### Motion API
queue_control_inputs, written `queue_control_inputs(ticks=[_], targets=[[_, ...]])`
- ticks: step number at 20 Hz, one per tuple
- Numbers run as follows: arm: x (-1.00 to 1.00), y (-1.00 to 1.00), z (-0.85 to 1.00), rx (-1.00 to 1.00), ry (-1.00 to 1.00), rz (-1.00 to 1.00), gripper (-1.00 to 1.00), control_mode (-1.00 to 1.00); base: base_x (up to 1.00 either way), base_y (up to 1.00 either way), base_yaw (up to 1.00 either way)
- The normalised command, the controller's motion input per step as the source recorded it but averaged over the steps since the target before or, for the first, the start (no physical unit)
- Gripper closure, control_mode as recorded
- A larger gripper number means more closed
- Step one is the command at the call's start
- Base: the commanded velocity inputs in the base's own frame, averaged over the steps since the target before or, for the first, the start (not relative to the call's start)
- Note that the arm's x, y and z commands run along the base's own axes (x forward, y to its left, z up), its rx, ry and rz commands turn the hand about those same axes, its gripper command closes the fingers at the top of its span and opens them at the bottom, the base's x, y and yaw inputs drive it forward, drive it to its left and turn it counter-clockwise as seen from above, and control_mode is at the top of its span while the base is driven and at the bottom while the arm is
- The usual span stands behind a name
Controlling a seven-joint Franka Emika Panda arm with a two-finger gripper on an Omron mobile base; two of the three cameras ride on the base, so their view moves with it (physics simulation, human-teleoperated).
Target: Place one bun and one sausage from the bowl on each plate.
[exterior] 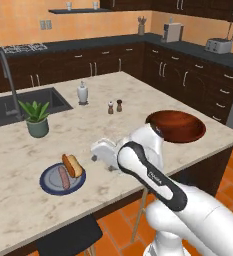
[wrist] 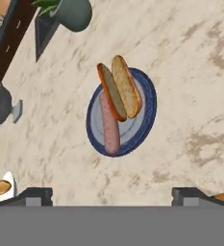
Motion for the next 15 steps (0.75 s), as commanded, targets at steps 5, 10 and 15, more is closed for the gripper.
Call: queue_control_inputs(ticks=[5, 10, 15], targets=[[-1.00, -0.26, 1.00, 0.03, -0.56, -0.14, -1.00, -1.00, 0.00, 0.00, 0.00], [-0.66, -0.52, 0.79, 0.11, -0.44, -0.07, -1.00, -1.00, 0.00, 0.00, 0.00], [-0.05, 0.05, 0.01, 0.00, -0.02, 0.00, -1.00, -1.00, 0.00, 0.00, 0.00]])
